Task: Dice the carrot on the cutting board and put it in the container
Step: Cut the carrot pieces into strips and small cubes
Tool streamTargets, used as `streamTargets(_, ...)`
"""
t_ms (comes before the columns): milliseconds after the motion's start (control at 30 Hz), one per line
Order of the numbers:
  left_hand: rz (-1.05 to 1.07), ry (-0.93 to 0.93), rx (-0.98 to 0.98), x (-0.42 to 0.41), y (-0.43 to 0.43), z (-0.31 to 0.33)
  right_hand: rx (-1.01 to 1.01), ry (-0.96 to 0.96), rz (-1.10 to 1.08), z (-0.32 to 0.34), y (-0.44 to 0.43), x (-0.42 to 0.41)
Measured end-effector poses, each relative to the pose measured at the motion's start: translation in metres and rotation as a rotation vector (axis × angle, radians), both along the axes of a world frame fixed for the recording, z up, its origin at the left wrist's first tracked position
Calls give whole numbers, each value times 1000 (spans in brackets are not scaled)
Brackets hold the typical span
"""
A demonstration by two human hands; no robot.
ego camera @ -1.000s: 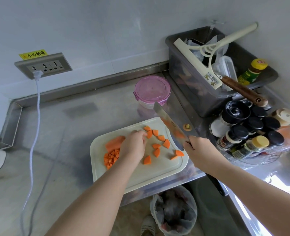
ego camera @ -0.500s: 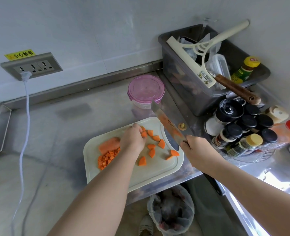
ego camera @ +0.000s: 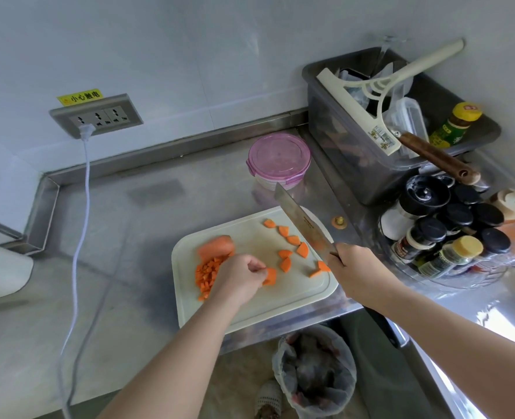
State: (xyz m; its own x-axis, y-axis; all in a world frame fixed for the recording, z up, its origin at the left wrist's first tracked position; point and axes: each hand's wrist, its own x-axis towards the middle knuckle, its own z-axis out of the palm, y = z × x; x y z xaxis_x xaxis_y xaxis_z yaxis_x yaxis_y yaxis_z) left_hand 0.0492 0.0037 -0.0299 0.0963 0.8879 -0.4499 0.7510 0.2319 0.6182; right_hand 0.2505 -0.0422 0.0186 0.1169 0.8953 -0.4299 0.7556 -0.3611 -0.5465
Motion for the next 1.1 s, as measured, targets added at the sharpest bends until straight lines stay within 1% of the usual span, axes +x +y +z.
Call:
streamTargets(100,12,76,55,4,-10,-4,8,-18,35,2,-3,-3)
streamTargets(233,22,130,121,8,-16,-2,2,-24,48,3,-8,-6)
streamTargets(300,-29,213,133,9,-18,1,-2,-23,49,2,-10,-7)
streamTargets(367,-120,328,170,10,-19,3,-19,-20,59,0,-13,-9)
streamTargets(400,-158,358,192,10,-21,5,-33,-16,63,-2,-15,-10)
streamTargets(500,-262,356,205,11,-24,5,-75,-3,67,-10,-20,-15)
streamTargets(567,-291,360,198,13,-25,4,-104,-8,66,-17,-23,-19)
streamTargets(667,-267,387,229,17,-24,1,-133,4,72,-27,-27,-27)
streamTargets(767,-232,386,238,19,-24,-4,-123,-24,107,-35,-31,-33)
streamTargets(967,-158,384,281,25,-24,-10,-118,0,107,-48,-32,-44)
streamTargets(1100,-126,386,286,28,-21,-12,-123,-30,120,-53,-30,-50)
